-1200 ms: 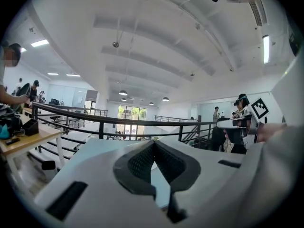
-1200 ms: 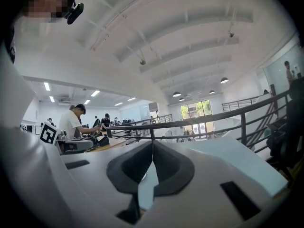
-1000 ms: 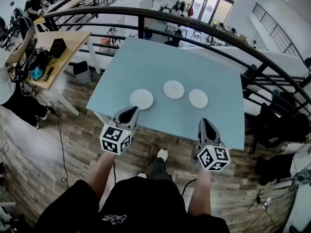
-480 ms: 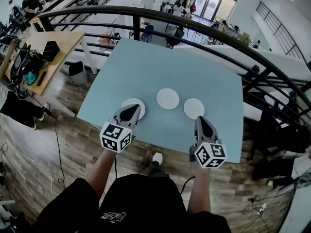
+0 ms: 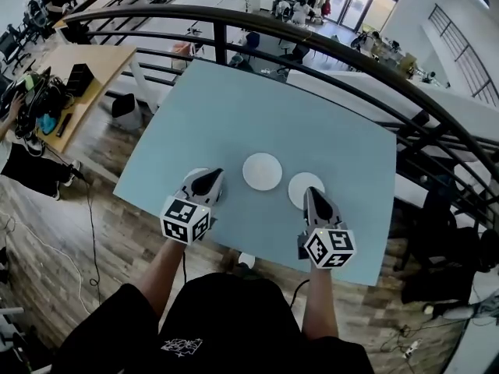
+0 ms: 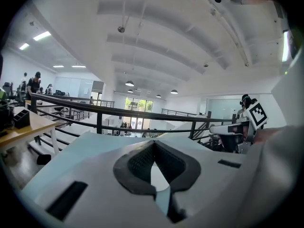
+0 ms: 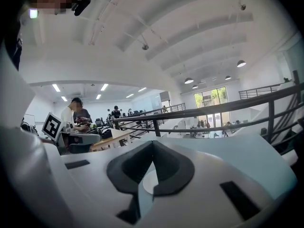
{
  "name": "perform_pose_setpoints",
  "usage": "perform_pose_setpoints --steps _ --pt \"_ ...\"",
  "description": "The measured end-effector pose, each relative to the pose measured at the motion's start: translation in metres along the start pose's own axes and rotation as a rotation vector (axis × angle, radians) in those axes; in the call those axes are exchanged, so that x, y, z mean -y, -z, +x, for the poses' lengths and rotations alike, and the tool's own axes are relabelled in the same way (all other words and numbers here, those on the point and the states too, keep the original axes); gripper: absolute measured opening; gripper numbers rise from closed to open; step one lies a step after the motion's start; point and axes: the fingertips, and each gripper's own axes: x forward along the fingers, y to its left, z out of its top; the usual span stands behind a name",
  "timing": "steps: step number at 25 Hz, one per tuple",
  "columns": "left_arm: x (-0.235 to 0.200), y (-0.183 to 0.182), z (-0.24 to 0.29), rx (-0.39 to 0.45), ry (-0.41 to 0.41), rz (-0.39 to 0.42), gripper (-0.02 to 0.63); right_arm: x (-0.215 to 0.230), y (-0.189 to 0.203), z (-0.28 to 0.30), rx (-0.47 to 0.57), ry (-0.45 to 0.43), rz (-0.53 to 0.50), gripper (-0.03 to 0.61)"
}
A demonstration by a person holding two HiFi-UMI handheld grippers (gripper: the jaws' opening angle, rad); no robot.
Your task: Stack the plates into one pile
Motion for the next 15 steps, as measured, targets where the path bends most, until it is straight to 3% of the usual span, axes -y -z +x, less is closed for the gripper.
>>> perform_pose_setpoints --steps 15 --pt "0.010 0.028 0.087 -0.110 -0.007 -0.026 0.008 0.085 0.030 0.051 -0.089 -0.022 0.070 0.006"
